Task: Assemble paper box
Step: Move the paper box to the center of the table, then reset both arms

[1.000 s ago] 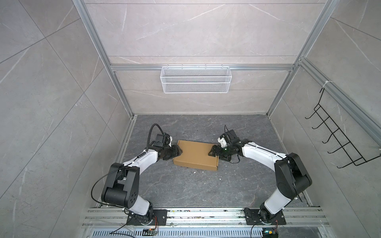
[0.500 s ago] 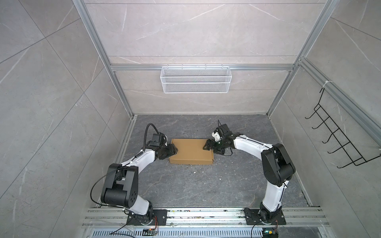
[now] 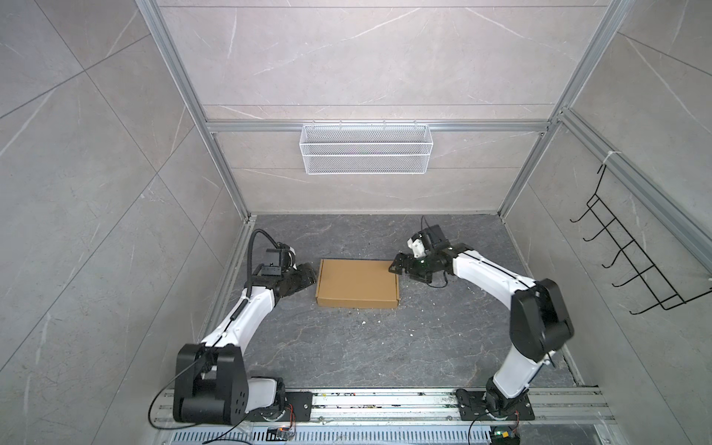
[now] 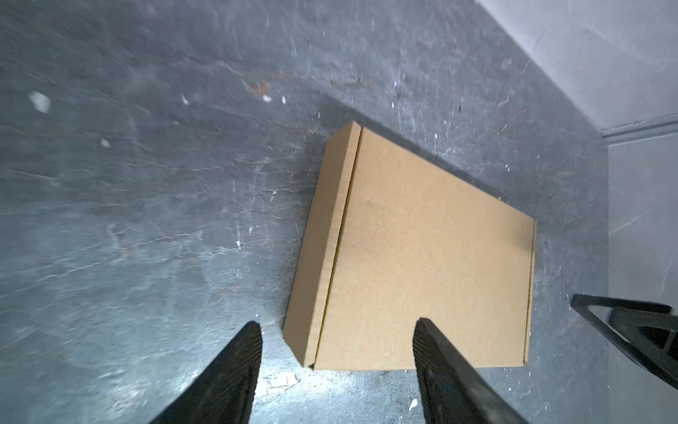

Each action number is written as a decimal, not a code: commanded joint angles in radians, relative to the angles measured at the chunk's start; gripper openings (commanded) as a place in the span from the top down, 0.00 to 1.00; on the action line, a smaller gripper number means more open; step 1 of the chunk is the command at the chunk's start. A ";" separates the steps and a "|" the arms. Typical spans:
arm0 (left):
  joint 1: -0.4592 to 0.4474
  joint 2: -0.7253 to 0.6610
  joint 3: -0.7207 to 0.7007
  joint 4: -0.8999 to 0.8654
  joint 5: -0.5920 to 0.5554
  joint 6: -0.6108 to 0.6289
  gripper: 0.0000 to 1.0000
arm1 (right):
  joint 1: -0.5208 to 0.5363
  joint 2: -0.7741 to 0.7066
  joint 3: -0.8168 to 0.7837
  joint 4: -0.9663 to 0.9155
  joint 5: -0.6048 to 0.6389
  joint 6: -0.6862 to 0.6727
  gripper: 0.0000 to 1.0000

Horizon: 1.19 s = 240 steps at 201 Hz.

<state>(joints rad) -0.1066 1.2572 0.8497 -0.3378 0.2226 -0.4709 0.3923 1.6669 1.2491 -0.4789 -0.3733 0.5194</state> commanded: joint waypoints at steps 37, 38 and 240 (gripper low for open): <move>-0.082 -0.300 -0.146 0.057 -0.323 0.245 0.33 | -0.086 -0.449 -0.276 0.115 0.370 -0.264 0.00; -0.086 -0.301 -0.149 0.062 -0.327 0.254 0.33 | -0.086 -0.454 -0.279 0.119 0.378 -0.271 0.00; 0.036 0.156 -0.470 1.078 -0.373 0.566 0.18 | -0.219 -0.162 -0.912 1.378 0.577 -0.540 0.01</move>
<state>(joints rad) -0.0956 1.4010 0.3382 0.6819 -0.1741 0.1017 0.1822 1.5146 0.3176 0.8494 0.2306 -0.0235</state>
